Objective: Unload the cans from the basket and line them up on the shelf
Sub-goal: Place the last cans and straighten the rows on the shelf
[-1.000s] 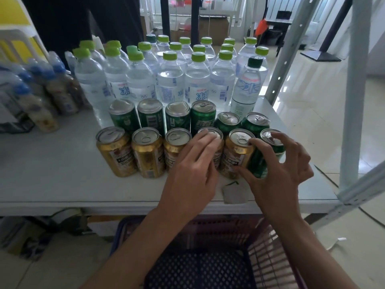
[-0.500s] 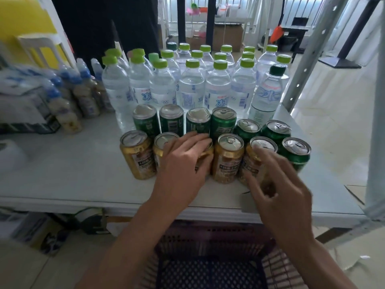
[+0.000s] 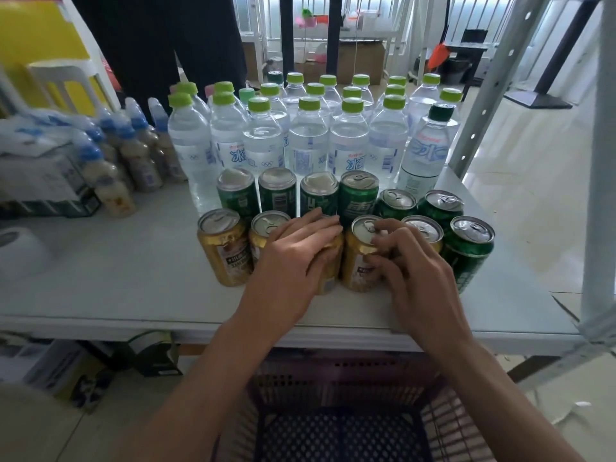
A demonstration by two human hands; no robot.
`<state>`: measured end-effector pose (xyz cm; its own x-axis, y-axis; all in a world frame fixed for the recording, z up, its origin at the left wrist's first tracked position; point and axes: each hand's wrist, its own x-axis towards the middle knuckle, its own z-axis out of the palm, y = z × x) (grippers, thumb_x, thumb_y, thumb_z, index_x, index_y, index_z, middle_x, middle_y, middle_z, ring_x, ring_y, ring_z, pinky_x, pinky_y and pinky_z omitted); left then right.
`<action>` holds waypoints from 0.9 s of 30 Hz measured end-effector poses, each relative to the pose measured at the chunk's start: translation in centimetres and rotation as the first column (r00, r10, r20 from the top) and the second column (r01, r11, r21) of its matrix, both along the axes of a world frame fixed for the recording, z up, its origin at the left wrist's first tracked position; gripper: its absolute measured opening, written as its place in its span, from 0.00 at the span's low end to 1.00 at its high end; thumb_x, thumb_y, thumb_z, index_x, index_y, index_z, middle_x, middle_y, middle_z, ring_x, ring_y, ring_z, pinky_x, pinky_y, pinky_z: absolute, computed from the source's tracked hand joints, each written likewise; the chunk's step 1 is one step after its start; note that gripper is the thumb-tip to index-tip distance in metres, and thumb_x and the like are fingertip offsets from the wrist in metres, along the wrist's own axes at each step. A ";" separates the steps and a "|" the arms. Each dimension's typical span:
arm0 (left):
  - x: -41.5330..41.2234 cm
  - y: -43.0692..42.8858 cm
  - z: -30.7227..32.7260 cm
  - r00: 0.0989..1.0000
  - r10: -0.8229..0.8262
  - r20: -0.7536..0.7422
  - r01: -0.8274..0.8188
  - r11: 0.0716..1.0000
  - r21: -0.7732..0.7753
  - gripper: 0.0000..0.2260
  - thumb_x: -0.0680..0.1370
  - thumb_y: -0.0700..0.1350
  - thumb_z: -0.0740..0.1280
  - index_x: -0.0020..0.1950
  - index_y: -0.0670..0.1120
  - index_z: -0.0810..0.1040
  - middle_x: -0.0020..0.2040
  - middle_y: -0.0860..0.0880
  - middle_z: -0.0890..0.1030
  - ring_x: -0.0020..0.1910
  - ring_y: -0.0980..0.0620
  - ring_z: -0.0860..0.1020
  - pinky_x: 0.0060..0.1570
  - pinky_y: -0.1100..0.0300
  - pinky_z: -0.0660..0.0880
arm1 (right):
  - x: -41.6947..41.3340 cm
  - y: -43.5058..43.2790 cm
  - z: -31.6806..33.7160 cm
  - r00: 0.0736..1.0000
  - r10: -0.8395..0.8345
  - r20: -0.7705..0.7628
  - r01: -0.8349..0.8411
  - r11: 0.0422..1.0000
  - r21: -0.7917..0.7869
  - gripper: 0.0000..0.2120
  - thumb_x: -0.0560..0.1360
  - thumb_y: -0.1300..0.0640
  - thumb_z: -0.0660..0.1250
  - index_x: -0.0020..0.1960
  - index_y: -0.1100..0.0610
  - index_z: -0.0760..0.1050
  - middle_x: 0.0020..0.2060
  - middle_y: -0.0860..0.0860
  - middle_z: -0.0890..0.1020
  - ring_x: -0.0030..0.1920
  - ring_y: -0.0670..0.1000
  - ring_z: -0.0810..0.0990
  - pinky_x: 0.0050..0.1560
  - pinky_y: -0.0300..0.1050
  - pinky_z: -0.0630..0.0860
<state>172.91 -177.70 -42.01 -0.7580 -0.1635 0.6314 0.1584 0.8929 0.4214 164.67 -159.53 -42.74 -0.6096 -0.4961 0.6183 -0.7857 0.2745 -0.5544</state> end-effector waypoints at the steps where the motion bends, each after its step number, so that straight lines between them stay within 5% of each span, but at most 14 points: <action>1: 0.0 0.2 0.1 1.000 -0.010 0.006 0.010 1.000 -0.014 0.17 0.79 0.41 0.68 0.69 0.45 0.78 0.69 0.51 0.78 0.75 0.52 0.69 0.72 0.46 0.68 | 0.0 0.1 0.3 0.999 0.025 0.021 -0.025 1.000 -0.005 0.04 0.81 0.66 0.66 0.51 0.58 0.74 0.64 0.45 0.78 0.44 0.46 0.84 0.45 0.39 0.80; 3: 0.1 1.0 0.4 0.998 -0.054 0.031 0.056 0.997 -0.052 0.18 0.81 0.43 0.65 0.72 0.46 0.75 0.73 0.52 0.74 0.78 0.53 0.63 0.75 0.48 0.64 | -0.2 0.3 0.7 0.997 0.065 0.048 -0.065 0.998 0.004 0.05 0.81 0.67 0.65 0.50 0.58 0.74 0.63 0.45 0.79 0.44 0.44 0.85 0.46 0.35 0.79; 6: 0.0 2.4 0.3 0.995 -0.058 0.081 0.069 0.989 -0.131 0.19 0.83 0.48 0.62 0.73 0.47 0.73 0.75 0.51 0.71 0.78 0.54 0.62 0.76 0.49 0.60 | -0.6 0.9 1.5 0.992 0.099 0.080 -0.101 0.995 0.015 0.08 0.82 0.67 0.64 0.55 0.56 0.77 0.64 0.44 0.80 0.51 0.45 0.85 0.52 0.44 0.82; 9: -0.2 2.9 0.3 0.997 -0.026 0.075 0.035 0.993 -0.115 0.19 0.82 0.49 0.59 0.71 0.46 0.76 0.73 0.50 0.74 0.76 0.54 0.66 0.75 0.48 0.61 | -0.7 1.6 2.0 0.991 -0.131 -0.009 0.131 0.991 0.024 0.17 0.80 0.69 0.64 0.65 0.56 0.79 0.66 0.47 0.81 0.61 0.49 0.82 0.64 0.38 0.75; 11: -0.4 3.0 0.3 0.998 -0.026 0.066 0.032 0.994 -0.101 0.19 0.82 0.49 0.58 0.69 0.45 0.78 0.71 0.49 0.76 0.74 0.53 0.69 0.74 0.48 0.64 | -1.0 2.0 2.1 0.954 -0.297 -0.026 0.298 0.951 0.079 0.19 0.80 0.62 0.68 0.70 0.54 0.77 0.68 0.48 0.80 0.61 0.52 0.82 0.64 0.35 0.70; 14: -0.4 3.2 0.4 0.998 0.007 0.060 0.002 0.989 -0.148 0.16 0.81 0.43 0.63 0.67 0.43 0.80 0.67 0.46 0.80 0.71 0.48 0.73 0.70 0.48 0.70 | -1.4 2.4 1.3 0.954 -0.299 -0.011 0.296 0.939 0.177 0.23 0.77 0.54 0.73 0.72 0.54 0.77 0.71 0.45 0.76 0.68 0.47 0.77 0.69 0.34 0.66; 21: -0.1 5.0 1.2 0.995 0.022 0.102 -0.001 0.981 -0.194 0.26 0.71 0.29 0.69 0.68 0.43 0.78 0.62 0.46 0.76 0.63 0.46 0.73 0.65 0.53 0.75 | -2.0 2.6 0.8 0.967 -0.256 -0.015 0.256 0.958 0.128 0.19 0.76 0.57 0.75 0.67 0.52 0.81 0.69 0.44 0.77 0.60 0.47 0.80 0.61 0.42 0.77; 27: -0.2 4.5 1.3 0.995 -0.028 0.100 0.033 0.998 -0.053 0.17 0.79 0.38 0.64 0.68 0.44 0.79 0.64 0.49 0.76 0.65 0.50 0.74 0.64 0.55 0.74 | -2.4 3.7 0.9 0.988 -0.155 0.001 0.153 0.977 0.147 0.21 0.77 0.57 0.74 0.68 0.50 0.79 0.70 0.39 0.75 0.59 0.42 0.80 0.60 0.36 0.76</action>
<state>172.73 -173.17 -40.68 -0.8217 -0.1065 0.5599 0.1457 0.9105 0.3870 162.30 -155.80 -41.85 -0.6927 -0.4801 0.5382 -0.7212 0.4699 -0.5090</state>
